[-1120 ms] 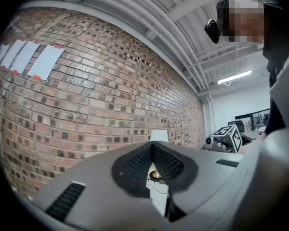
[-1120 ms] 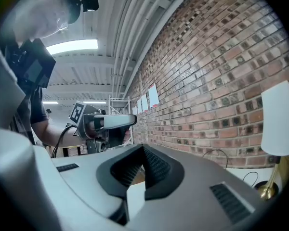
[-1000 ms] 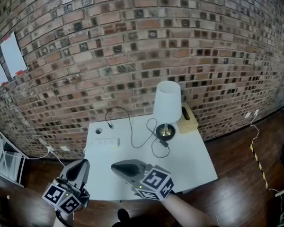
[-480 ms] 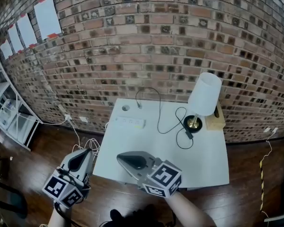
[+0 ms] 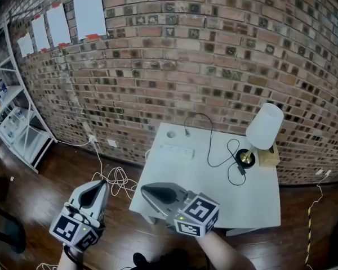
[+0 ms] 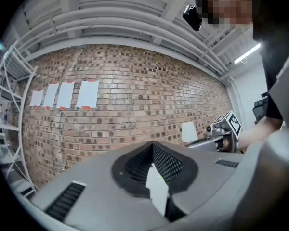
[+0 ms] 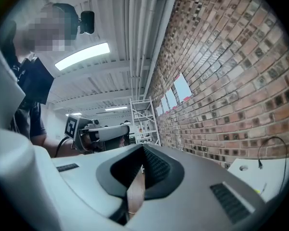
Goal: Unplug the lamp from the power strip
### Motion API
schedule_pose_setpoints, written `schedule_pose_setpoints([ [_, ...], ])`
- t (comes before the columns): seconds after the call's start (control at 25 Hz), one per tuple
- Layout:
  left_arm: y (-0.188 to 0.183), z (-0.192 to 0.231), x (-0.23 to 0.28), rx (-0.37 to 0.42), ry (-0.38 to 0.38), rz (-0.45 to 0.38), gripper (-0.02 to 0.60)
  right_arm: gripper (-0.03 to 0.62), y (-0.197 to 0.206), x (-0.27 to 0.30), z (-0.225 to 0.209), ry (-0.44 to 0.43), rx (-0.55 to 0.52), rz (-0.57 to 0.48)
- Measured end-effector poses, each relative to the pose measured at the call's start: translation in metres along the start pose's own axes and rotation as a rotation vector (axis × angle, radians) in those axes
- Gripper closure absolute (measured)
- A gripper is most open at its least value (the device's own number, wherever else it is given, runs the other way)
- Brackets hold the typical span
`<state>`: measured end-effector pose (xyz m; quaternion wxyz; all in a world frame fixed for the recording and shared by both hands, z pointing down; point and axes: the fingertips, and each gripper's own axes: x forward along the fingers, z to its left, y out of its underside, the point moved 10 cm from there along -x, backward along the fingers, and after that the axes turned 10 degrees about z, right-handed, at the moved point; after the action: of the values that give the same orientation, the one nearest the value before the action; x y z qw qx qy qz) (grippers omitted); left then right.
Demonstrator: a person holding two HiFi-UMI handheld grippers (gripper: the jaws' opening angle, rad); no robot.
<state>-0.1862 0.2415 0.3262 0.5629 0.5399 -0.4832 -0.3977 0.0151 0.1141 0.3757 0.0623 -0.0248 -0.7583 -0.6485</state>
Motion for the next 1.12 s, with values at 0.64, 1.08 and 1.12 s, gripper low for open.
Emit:
schedule_pose_setpoints([
  [0.64, 0.018, 0.149, -0.118, 0.020, -0.138, 0.028, 0.566, 0.586, -0.038, 0.170, 0.081, -0.100, -0.120, 0.038],
  [1.08, 0.032, 0.175, -0.149, 0.012, -0.233, 0.075, 0.566, 0.586, -0.042, 0.230, 0.099, -0.234, -0.199, 0.088],
  [1.12, 0.032, 0.175, -0.148, 0.013, -0.243, 0.087, 0.566, 0.586, -0.041, 0.233, 0.095, -0.245, -0.196, 0.087],
])
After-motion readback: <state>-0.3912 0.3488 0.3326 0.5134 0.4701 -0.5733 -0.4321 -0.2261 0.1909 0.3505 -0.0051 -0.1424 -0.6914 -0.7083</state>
